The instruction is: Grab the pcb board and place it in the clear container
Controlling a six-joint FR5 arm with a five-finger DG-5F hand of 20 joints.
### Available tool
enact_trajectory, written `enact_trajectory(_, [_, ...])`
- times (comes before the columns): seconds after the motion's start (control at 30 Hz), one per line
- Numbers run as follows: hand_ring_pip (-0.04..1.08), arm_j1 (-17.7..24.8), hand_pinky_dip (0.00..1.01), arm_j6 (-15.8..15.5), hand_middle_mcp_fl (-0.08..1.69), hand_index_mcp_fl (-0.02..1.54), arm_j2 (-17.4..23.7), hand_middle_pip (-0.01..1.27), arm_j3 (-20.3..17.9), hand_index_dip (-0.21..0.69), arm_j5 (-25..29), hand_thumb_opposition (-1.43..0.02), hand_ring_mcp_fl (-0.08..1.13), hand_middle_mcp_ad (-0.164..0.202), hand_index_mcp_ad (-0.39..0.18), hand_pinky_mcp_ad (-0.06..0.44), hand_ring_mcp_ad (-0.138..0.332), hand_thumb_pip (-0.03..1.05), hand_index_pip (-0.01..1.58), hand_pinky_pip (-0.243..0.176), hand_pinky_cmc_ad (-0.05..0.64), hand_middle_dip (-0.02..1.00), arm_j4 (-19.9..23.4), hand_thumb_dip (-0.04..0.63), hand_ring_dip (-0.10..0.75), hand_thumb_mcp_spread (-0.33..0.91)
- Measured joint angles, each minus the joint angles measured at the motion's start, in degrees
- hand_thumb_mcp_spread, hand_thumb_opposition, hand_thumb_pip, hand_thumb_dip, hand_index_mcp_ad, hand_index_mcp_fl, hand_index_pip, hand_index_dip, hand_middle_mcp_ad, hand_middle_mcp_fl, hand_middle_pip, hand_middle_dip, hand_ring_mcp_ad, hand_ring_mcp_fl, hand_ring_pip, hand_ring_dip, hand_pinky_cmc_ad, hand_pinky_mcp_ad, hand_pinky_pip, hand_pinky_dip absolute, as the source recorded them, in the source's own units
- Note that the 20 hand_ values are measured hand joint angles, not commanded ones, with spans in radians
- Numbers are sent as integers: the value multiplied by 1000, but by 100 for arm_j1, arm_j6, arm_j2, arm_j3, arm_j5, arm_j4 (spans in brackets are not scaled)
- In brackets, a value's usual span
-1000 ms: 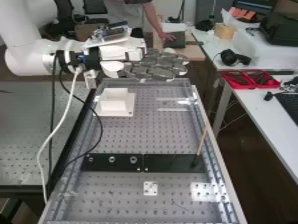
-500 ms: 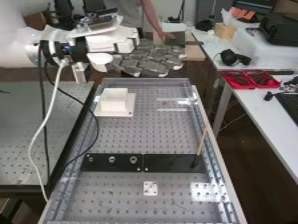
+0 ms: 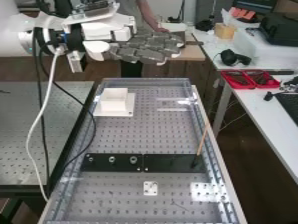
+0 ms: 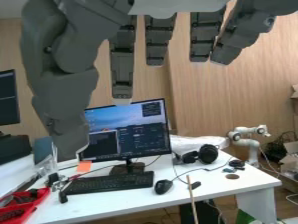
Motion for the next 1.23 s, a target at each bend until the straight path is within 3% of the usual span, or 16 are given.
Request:
enact_trajectory(0.2, [93,4,246,45,5,290,67,134,-38,190,8,-756,3,3,-120,173,187,382,468,-89,309,126,66,204,37,456])
enact_trajectory(0.33, [93,6,291,60,5,326,92,134,-46,223,12,-744,3,26,-89,178,187,382,323,-89,328,126,66,185,37,426])
enact_trajectory(0.53, [93,28,332,74,5,340,80,134,22,269,-6,-714,0,26,-73,195,188,365,168,-89,333,126,-145,159,37,408])
enact_trajectory(0.6, [93,43,353,65,5,340,76,134,39,286,-18,-714,0,26,-75,215,185,360,147,-89,328,126,-186,155,37,393])
enact_trajectory(0.97, [93,99,367,16,5,304,96,138,100,316,-59,-716,0,30,-70,215,183,347,75,-89,346,126,-298,147,37,394])
enact_trajectory(1.23, [93,134,367,-11,19,253,66,134,278,316,-90,-698,2,31,-65,229,183,300,75,-89,367,126,-694,129,37,380])
